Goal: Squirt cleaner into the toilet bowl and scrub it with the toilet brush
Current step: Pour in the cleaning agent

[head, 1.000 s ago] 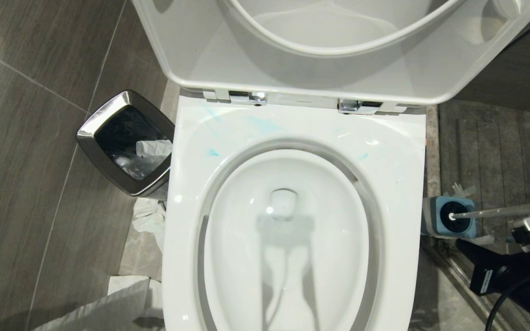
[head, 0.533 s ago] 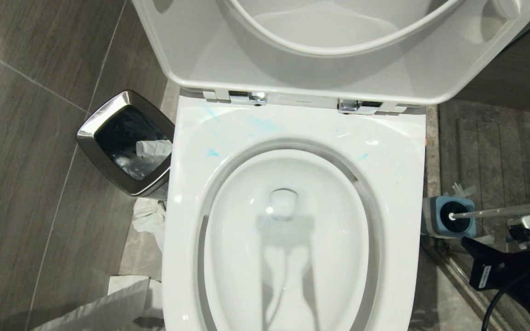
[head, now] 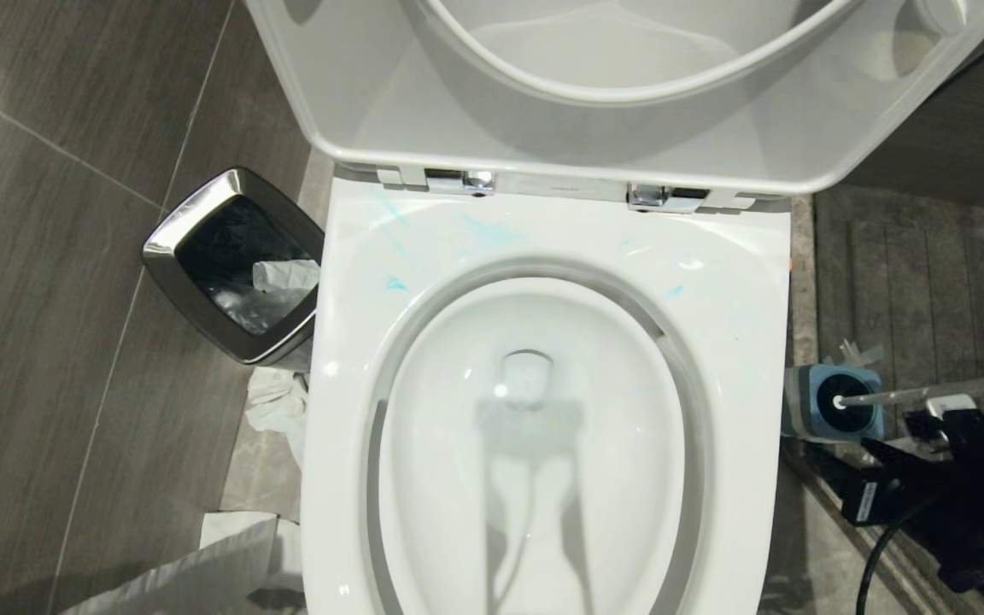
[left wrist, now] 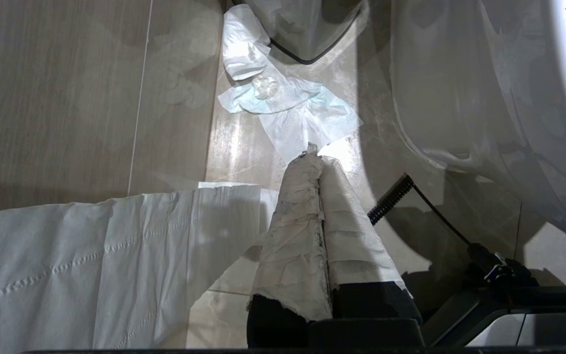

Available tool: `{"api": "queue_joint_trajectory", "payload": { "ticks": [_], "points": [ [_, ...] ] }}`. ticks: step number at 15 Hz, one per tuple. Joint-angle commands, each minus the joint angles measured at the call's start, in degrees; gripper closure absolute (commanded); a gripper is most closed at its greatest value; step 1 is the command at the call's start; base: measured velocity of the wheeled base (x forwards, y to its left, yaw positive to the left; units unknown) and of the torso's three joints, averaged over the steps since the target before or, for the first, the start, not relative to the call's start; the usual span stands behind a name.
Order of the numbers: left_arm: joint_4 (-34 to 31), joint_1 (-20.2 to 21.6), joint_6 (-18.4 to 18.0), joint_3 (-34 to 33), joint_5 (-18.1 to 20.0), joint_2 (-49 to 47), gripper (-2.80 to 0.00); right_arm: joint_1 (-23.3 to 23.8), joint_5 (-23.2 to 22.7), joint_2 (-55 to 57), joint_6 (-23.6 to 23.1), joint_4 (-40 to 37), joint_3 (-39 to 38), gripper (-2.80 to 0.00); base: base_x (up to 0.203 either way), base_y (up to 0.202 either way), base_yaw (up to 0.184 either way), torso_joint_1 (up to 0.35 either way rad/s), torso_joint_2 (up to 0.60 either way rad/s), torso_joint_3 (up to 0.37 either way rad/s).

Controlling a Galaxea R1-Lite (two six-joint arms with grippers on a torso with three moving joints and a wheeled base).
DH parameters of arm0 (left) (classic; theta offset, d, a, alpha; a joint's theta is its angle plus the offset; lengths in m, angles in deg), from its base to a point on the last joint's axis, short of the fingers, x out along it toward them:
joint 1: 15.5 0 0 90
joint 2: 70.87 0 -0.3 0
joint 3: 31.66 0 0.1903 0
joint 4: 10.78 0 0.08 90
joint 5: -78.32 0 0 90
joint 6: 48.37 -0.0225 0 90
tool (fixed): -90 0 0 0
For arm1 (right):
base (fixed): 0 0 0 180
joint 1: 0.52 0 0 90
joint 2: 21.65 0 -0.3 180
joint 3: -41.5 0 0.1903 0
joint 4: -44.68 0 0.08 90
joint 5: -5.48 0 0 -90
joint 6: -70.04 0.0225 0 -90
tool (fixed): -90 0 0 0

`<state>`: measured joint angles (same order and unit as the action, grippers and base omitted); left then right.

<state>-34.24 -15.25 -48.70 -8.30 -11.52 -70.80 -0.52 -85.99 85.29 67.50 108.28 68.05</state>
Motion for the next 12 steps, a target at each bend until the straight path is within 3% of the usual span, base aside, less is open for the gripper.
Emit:
{"api": "queue_joint_trajectory", "payload": {
  "ticks": [1,9,12],
  "points": [
    [0.01,0.02,-0.02,-0.09,0.02,-0.07,0.0,0.06,0.05,6.77,0.34,0.58,3.48,-2.8,0.0,0.0,0.0,0.0,0.0,0.0],
    [0.01,0.02,-0.02,-0.09,0.02,-0.07,0.0,-0.08,1.5,20.81,2.51,0.7,28.29,-2.8,0.0,0.0,0.0,0.0,0.0,0.0],
    [0.01,0.02,-0.02,-0.09,0.02,-0.07,0.0,-2.52,1.72,23.47,2.92,0.7,35.46,-2.8,0.0,0.0,0.0,0.0,0.0,0.0]
  ]
}}
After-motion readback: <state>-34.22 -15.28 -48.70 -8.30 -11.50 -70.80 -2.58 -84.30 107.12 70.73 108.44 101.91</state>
